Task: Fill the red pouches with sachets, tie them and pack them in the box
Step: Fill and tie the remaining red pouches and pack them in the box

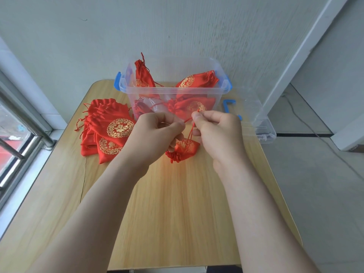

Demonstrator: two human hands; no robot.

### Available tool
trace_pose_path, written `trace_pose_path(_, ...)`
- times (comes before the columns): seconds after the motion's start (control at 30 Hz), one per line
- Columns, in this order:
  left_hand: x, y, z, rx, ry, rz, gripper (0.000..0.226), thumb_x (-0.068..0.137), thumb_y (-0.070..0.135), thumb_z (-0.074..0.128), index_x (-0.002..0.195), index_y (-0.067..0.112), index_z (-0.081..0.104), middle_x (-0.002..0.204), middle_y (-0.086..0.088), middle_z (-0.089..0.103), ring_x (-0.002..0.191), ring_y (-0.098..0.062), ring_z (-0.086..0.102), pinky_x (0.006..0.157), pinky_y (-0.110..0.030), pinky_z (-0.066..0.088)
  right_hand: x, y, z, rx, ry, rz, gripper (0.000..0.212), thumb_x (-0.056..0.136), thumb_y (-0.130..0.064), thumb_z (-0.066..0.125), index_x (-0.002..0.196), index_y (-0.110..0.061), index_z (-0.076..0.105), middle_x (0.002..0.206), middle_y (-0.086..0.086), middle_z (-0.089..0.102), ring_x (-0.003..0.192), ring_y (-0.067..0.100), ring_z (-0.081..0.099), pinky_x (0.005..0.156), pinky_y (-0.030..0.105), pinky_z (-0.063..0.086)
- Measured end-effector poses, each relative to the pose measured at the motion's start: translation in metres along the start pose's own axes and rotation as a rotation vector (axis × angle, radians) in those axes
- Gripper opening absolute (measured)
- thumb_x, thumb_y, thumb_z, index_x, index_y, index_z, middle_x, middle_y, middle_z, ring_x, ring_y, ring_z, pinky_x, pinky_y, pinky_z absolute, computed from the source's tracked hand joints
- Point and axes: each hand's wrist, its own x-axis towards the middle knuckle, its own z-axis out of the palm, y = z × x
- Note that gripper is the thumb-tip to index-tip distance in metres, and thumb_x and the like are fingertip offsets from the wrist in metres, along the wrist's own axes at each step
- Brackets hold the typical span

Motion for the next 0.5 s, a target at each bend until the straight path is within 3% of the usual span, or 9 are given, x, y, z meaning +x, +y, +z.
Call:
trace_pose_path(0.1, 0.002, -0.002, -0.001, -0.062, 0.039, -0.085, 0.014, 0.098, 0.013, 0.069, 0.09, 0.005, 0.076, 0.069, -0.003, 0.072, 0.058, -0.015, 0.059, 0.061, -0.03, 0.054, -0.002, -0.004, -0.002, 0.074, 0.009, 0.007, 0.008, 0.095, -0.024, 0.081, 0.103, -0.02, 0.081, 0.078, -0.006, 0.079, 0.064, 0.005, 0.07, 0.061, 0.02, 0.055)
trace_pose_path(0.17, 0.003, -0.003, -0.003, -0.087, 0.029, -0.123, 0.016, 0.098, 0.014, 0.07, 0.091, 0.002, 0.076, 0.071, -0.005, 0.073, 0.06, -0.016, 0.059, 0.065, -0.033, 0.054, -0.001, -0.007, -0.005, 0.105, -0.034, 0.019, 0.007, 0.092, -0.021, 0.083, 0.098, -0.019, 0.081, 0.076, -0.005, 0.079, 0.062, 0.005, 0.07, 0.058, 0.018, 0.053)
trace_pose_path(0.33, 0.0, 0.0, -0.006, -0.081, -0.12, -0.116, 0.02, 0.1, 0.015, 0.069, 0.092, -0.002, 0.076, 0.077, -0.008, 0.072, 0.068, -0.02, 0.058, 0.07, -0.037, 0.052, 0.002, -0.01, -0.013, -0.034, -0.233, 0.018, 0.009, 0.083, -0.03, 0.09, 0.089, -0.025, 0.086, 0.072, -0.018, 0.075, 0.071, -0.003, 0.066, 0.073, 0.023, 0.047)
trace_pose_path(0.43, -0.001, 0.002, -0.007, -0.085, -0.19, -0.111, 0.018, 0.101, 0.012, 0.067, 0.095, -0.002, 0.077, 0.08, -0.009, 0.072, 0.071, -0.019, 0.057, 0.069, -0.035, 0.051, 0.002, -0.006, -0.013, -0.059, -0.235, 0.031, 0.011, 0.084, -0.032, 0.091, 0.091, -0.027, 0.086, 0.082, -0.018, 0.079, 0.071, -0.015, 0.066, 0.073, 0.02, 0.046)
trace_pose_path(0.5, -0.001, 0.003, -0.007, -0.121, -0.214, -0.128, 0.018, 0.099, 0.008, 0.065, 0.101, -0.007, 0.075, 0.083, -0.011, 0.071, 0.072, -0.02, 0.056, 0.069, -0.035, 0.05, 0.003, -0.004, -0.012, -0.036, -0.221, 0.041, 0.013, 0.083, -0.03, 0.092, 0.092, -0.025, 0.085, 0.083, -0.013, 0.081, 0.068, -0.009, 0.067, 0.072, 0.021, 0.048)
